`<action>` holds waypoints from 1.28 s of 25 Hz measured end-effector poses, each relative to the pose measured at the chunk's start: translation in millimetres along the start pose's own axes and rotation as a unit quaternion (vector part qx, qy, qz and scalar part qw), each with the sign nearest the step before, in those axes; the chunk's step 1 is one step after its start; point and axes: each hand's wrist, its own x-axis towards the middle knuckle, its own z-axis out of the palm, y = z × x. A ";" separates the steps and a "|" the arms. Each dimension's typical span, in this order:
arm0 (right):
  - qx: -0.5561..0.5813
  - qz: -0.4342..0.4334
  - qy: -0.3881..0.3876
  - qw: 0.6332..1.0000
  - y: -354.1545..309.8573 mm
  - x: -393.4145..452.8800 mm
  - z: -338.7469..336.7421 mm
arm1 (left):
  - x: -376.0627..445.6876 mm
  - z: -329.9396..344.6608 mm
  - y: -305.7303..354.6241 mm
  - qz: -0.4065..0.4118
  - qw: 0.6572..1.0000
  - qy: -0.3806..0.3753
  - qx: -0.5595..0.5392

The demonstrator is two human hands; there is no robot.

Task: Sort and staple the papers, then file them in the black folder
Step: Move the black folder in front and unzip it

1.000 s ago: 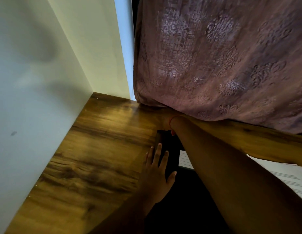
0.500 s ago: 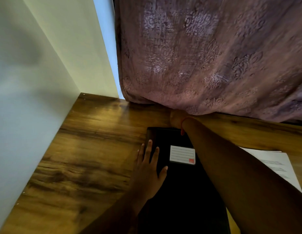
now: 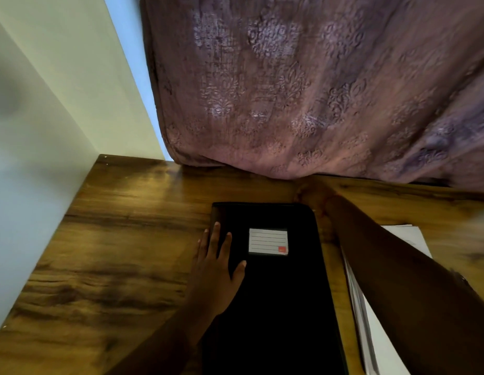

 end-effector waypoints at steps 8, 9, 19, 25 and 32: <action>0.112 -0.075 0.038 0.990 30.5 -31.4 3.7 | 3.1 -4.5 4.8 0.006 0.999 -0.026 0.041; 0.112 -0.086 0.058 0.988 33.5 -33.9 6.6 | 6.6 -5.5 9.3 0.008 0.998 -0.033 0.060; -0.033 -0.249 0.109 0.962 48.8 -13.5 6.4 | 78.8 -0.3 108.9 0.091 0.983 -0.093 0.131; -0.034 -0.333 0.050 0.941 59.2 -3.0 -4.4 | 79.5 4.6 109.3 0.070 0.987 -0.066 0.128; 0.006 -0.337 0.079 0.938 71.8 1.6 0.8 | 121.4 6.4 132.5 0.049 0.996 -0.009 0.078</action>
